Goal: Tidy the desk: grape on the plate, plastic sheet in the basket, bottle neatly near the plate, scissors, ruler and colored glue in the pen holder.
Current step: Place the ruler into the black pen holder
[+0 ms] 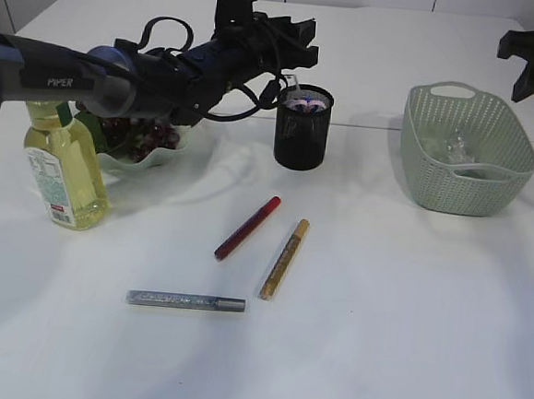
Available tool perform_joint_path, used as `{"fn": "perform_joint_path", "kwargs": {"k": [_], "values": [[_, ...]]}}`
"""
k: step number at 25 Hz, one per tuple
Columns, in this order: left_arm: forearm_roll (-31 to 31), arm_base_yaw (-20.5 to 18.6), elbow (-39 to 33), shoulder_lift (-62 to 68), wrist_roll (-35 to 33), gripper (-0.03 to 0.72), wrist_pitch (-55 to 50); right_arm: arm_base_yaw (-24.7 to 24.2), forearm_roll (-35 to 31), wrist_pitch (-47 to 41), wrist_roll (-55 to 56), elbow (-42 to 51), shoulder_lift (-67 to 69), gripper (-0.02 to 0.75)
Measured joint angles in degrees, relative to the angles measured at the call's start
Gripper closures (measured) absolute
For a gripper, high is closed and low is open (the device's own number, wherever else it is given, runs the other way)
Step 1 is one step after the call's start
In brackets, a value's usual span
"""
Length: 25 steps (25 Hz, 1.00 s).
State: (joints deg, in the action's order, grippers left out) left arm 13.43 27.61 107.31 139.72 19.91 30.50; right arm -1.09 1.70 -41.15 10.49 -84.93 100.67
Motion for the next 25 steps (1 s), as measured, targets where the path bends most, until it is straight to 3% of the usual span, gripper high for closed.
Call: {"fn": "perform_joint_path", "kwargs": {"k": [14, 25], "values": [[1.8, 0.0, 0.0, -2.0, 0.0, 0.377, -4.2, 0.0, 0.1, -0.7, 0.0, 0.0, 0.0, 0.442], [2.1, 0.0, 0.0, -11.2, 0.0, 0.378, -25.6, 0.0, 0.1, -5.8, 0.0, 0.0, 0.0, 0.442]]}}
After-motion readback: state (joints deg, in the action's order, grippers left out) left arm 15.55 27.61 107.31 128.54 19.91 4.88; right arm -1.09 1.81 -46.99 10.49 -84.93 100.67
